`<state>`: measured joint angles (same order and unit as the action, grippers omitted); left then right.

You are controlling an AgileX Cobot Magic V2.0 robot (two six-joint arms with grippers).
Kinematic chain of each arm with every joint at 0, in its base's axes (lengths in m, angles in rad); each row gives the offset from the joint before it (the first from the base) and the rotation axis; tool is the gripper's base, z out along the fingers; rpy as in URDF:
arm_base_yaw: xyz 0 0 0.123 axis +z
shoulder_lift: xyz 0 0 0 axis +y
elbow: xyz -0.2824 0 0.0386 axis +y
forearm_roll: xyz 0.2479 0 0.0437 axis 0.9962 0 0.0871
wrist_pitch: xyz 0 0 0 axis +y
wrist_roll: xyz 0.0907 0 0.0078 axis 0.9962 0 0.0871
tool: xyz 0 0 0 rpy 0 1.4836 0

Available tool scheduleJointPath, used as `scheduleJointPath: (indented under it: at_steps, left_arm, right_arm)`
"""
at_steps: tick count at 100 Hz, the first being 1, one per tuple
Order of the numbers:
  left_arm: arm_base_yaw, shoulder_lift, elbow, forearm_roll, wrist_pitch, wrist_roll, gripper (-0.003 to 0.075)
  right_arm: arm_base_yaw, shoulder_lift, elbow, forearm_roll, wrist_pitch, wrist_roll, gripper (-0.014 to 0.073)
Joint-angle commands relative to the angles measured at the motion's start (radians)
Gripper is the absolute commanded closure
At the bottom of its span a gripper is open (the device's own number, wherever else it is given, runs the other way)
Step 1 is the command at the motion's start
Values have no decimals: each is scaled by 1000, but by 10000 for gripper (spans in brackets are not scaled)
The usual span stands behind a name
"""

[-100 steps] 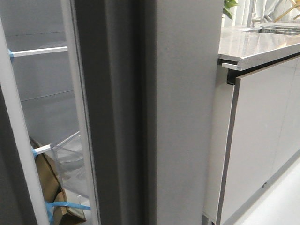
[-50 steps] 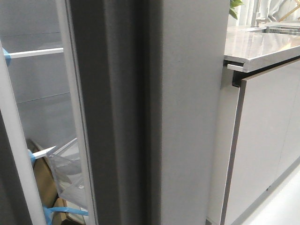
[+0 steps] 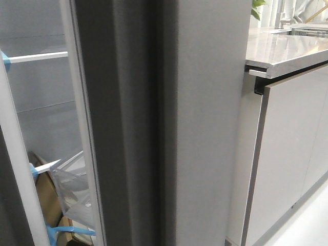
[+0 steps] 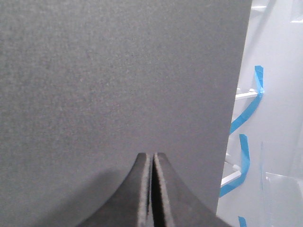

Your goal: Close fridge door

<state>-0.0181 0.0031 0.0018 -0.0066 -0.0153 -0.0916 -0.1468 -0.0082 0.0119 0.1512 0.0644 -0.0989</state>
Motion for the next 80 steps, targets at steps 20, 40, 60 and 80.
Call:
scheduleJointPath:
  at_steps: [20,40,60,80]
  left_arm:
    - [-5,19,28,-2,-77,-4,741]
    - [-5,19,28,-2,-77,-4,741]
    - [-5,19,28,-2,-77,-4,741]
    - [-5,19,28,-2,-77,-4,741]
  right_arm:
    - [-6,-12,12,-7,-74,0,670]
    - [-6,-12,12,-7,-74,0,670]
    - [-6,-12,12,-7,-79,0,670]
    - [-6,9,-34,-7,-77,0,670]
